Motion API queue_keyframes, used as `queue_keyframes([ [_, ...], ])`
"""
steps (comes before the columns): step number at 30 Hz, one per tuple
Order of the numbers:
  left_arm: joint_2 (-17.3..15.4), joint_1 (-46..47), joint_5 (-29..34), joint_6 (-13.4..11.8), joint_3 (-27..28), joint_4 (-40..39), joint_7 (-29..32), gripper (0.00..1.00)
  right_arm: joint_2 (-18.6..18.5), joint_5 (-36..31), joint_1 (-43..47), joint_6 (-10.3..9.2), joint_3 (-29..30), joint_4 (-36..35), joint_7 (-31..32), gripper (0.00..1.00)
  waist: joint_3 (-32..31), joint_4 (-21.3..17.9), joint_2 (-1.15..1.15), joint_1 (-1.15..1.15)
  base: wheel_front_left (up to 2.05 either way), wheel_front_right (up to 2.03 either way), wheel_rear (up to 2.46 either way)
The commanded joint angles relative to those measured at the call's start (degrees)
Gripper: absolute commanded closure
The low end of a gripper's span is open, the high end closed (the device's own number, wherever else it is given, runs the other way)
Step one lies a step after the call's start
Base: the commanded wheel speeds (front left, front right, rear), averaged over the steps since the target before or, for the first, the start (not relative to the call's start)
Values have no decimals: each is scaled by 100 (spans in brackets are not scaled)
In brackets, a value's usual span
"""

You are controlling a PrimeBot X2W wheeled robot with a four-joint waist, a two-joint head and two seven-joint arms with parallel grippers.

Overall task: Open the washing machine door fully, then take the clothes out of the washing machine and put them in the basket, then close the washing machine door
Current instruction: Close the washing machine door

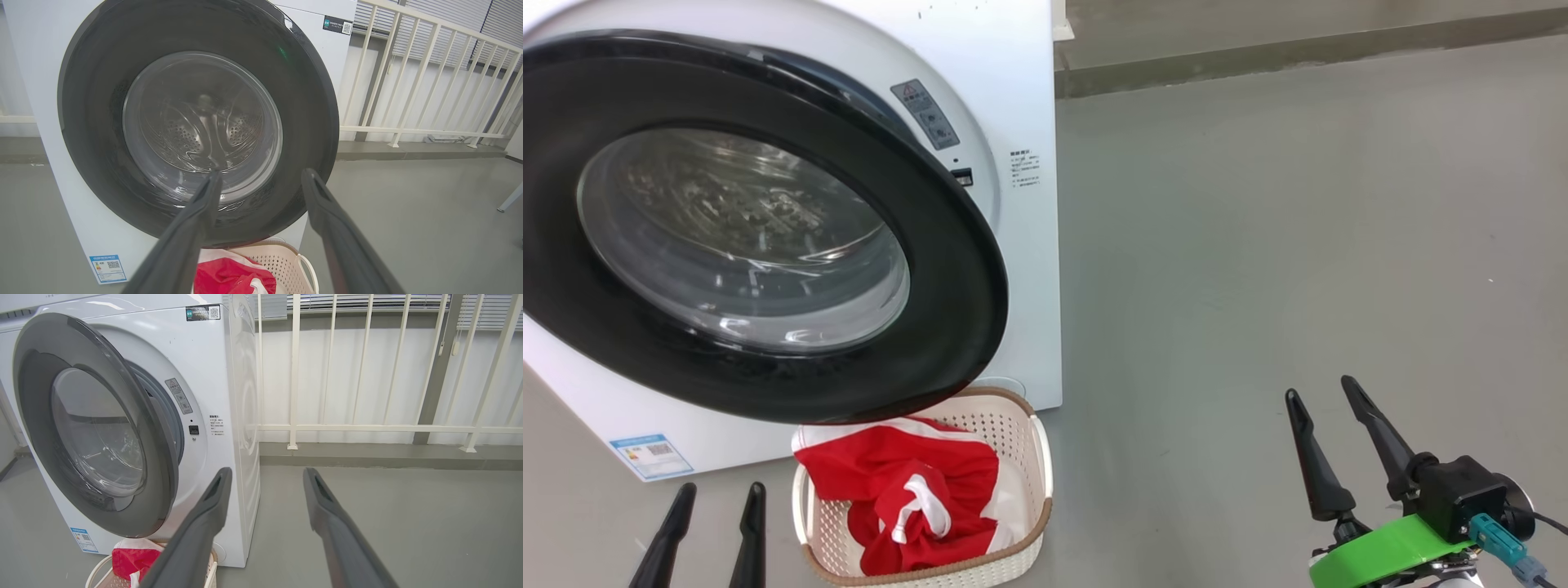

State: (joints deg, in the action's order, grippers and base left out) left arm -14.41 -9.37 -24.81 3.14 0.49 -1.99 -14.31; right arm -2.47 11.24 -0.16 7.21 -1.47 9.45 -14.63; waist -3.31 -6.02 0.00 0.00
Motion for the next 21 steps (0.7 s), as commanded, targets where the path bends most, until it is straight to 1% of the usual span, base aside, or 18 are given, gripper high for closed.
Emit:
queue_keyframes([
  [1,-47,246,82,18,245,-143,-69,0,-41,83,-116,28,-140,-124,-37,66,23,17,0,0,0,0,0],
  [2,-35,256,92,11,256,-164,-69,0,-41,89,-132,28,-150,-109,-37,98,40,25,0,0,0,0,0],
  [3,-20,265,98,6,269,-191,-69,0,-41,87,-164,28,-157,-89,-37,100,56,33,0,0,0,0,0],
  [8,84,347,68,20,284,-301,-69,0,-41,69,-470,28,-257,93,-37,100,151,174,0,0,0,0,0],
  [13,157,455,66,60,163,-390,-69,0,-41,80,-917,28,-479,518,-37,100,234,389,0,0,0,0,0],
  [21,112,636,235,53,-43,-529,-17,0,-41,29,-1705,28,-816,1152,-37,100,498,751,0,0,0,0,0],
])
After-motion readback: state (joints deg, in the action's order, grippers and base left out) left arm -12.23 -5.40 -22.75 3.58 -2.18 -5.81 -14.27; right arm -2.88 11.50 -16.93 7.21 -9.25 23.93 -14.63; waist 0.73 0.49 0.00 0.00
